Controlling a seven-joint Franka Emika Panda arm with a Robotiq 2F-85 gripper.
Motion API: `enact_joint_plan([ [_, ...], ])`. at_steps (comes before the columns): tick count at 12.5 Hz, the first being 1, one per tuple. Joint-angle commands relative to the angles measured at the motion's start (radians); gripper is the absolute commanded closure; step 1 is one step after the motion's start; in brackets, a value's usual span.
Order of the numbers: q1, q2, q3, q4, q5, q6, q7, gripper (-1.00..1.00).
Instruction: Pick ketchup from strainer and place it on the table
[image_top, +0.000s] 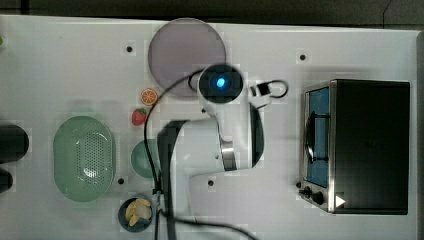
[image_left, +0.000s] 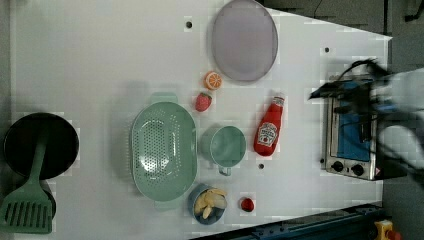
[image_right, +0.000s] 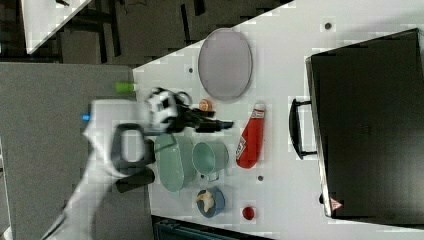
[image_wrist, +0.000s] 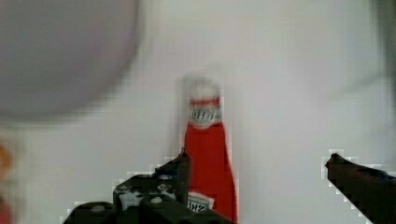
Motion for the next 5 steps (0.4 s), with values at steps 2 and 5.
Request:
enact_joint_plan([
  [2,-0.005,-0.112,0.048,0.206,0.186,-0.269,0.042,-1.00],
  [5,-0.006,-0.131,0.045,0.330,0.232,-0.348,0.067,-1.00],
])
